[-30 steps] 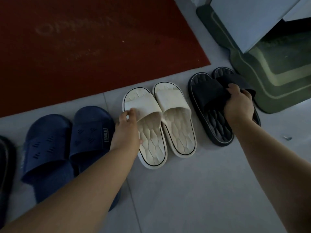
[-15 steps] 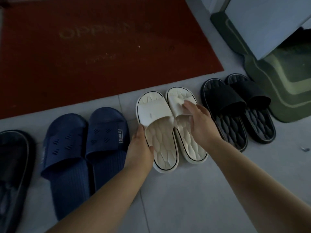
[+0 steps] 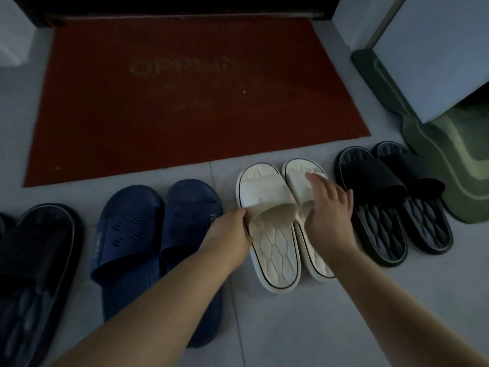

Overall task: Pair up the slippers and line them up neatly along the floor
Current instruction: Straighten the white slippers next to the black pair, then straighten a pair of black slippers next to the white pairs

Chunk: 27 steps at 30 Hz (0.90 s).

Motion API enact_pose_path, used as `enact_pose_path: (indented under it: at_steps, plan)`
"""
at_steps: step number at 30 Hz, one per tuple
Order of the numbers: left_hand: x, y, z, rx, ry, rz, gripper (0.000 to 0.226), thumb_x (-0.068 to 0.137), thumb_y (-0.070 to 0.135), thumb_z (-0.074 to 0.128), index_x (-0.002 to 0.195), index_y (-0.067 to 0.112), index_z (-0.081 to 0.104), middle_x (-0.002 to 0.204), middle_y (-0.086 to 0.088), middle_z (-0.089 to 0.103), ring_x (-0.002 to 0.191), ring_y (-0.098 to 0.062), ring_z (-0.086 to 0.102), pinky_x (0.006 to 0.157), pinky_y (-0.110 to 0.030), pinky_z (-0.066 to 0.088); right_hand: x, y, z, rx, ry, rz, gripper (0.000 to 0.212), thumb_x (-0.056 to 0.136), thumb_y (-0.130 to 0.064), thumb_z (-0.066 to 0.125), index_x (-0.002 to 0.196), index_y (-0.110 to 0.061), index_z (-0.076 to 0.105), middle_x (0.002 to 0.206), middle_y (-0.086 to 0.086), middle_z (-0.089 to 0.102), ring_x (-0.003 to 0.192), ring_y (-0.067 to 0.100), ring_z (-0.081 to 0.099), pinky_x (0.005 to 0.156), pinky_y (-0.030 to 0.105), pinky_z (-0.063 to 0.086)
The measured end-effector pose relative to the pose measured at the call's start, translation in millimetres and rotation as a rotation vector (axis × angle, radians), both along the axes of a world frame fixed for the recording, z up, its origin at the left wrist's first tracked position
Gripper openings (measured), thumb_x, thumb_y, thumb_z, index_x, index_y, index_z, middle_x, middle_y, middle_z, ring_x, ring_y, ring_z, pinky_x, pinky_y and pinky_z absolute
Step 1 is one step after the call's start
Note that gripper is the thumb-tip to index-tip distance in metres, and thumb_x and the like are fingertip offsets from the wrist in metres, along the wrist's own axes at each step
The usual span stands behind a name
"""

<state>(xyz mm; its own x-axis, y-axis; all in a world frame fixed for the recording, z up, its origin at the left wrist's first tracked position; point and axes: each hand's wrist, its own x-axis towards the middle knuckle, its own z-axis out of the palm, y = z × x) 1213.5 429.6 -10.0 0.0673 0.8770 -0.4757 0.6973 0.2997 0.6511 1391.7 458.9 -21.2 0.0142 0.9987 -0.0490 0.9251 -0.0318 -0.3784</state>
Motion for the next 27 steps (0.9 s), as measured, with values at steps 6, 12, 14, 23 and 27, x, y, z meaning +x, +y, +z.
enact_pose_path:
  at_steps: [6,12,14,23,27]
  plan:
    - [-80.0,2.6,33.4,0.333,0.209,0.064,0.058,0.085,0.01,0.059,0.137,0.026,0.039,0.139,0.002,0.049,0.122,-0.015,0.051,0.097,-0.026,0.04,-106.5,-38.8,1.6,-0.133,0.204,0.496,0.072,0.083,-0.022,0.055,0.145,-0.016,0.02,0.154,0.011,0.022,0.139,0.029,0.021,0.113,0.036,0.022]
    - [-156.3,-35.6,30.9,-0.228,0.449,-0.055,0.09,0.081,0.02,0.067,0.148,0.022,0.007,0.155,-0.01,0.02,0.139,-0.026,0.029,0.114,-0.037,0.029,-125.8,-27.3,-18.8,-0.357,0.2,0.525,0.081,0.086,-0.004,0.046,0.148,-0.024,-0.002,0.158,-0.007,0.008,0.142,0.027,0.011,0.112,0.036,0.024]
    - [-158.9,-53.2,27.3,-0.301,0.4,0.001,0.085,0.087,0.018,0.06,0.148,0.025,0.0,0.156,-0.008,0.017,0.14,-0.024,0.028,0.114,-0.032,0.028,-124.5,-31.0,-20.1,-0.365,0.241,0.515,0.081,0.085,0.003,0.043,0.147,-0.027,0.001,0.157,-0.01,0.011,0.143,0.023,0.01,0.109,0.035,0.029]
    - [-178.9,-40.6,2.4,-0.113,0.293,0.183,0.062,0.095,0.007,0.046,0.143,0.037,0.022,0.153,-0.007,0.027,0.121,-0.008,0.042,0.086,-0.007,0.033,-128.2,-17.0,-26.5,-0.3,0.257,0.468,0.084,0.082,-0.004,0.058,0.147,-0.023,0.009,0.151,0.004,0.03,0.139,0.026,0.023,0.102,0.037,0.036]
    - [-186.3,-44.0,-0.4,-0.085,0.337,0.133,0.065,0.092,0.017,0.051,0.145,0.035,0.017,0.15,-0.012,0.032,0.132,-0.027,0.04,0.103,-0.026,0.033,-132.0,-15.7,-20.2,-0.294,0.22,0.435,0.083,0.081,-0.003,0.058,0.147,-0.024,0.013,0.147,0.01,0.036,0.134,0.03,0.033,0.099,0.04,0.039]
